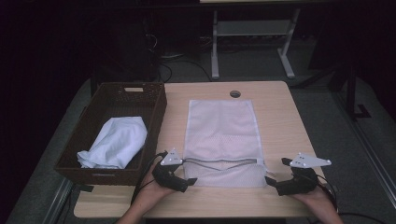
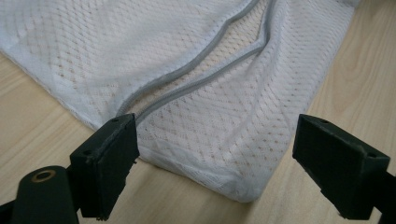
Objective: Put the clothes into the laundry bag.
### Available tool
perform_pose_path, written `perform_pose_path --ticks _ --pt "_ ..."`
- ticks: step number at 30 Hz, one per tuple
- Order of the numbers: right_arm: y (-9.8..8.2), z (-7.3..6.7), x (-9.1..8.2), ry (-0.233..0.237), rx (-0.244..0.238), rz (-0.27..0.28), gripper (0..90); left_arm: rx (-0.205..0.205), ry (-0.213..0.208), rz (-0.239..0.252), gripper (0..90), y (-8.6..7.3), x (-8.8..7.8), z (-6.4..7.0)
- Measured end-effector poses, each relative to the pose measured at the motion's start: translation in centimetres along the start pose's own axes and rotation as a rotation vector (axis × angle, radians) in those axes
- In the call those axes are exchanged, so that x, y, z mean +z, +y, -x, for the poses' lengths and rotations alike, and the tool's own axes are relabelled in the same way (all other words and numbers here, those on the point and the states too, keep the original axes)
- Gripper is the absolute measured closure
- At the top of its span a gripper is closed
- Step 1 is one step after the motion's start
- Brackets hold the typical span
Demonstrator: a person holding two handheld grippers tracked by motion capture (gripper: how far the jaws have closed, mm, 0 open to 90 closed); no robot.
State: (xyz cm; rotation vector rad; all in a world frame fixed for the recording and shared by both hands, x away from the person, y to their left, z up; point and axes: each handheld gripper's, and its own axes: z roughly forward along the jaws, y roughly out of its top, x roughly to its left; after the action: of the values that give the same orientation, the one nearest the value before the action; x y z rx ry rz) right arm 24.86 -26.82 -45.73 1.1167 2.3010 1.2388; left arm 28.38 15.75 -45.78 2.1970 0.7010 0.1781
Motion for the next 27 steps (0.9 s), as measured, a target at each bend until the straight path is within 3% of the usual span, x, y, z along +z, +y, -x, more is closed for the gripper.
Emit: perform_pose_path --ticks 8,9,16,27 --pt "0.5 -0.4 0.4 0.023 -0.018 -0.007 1.5 -0.005 0.008 -0.005 13.9 0.0 -0.1 -0.2" --pt "0.7 -0.6 0.5 0.036 -0.013 -0.011 10.8 -0.009 0.007 -0.005 13.9 0.0 -0.1 -0.2" --pt "1.1 -1.1 0.6 0.044 -0.012 -0.033 13.9 -0.006 0.000 0.013 13.9 0.3 -0.1 0.0" --pt "2.9 0.3 0.7 0.025 0.010 -0.033 24.2 -0.013 0.006 0.008 13.9 0.4 -0.1 0.0"
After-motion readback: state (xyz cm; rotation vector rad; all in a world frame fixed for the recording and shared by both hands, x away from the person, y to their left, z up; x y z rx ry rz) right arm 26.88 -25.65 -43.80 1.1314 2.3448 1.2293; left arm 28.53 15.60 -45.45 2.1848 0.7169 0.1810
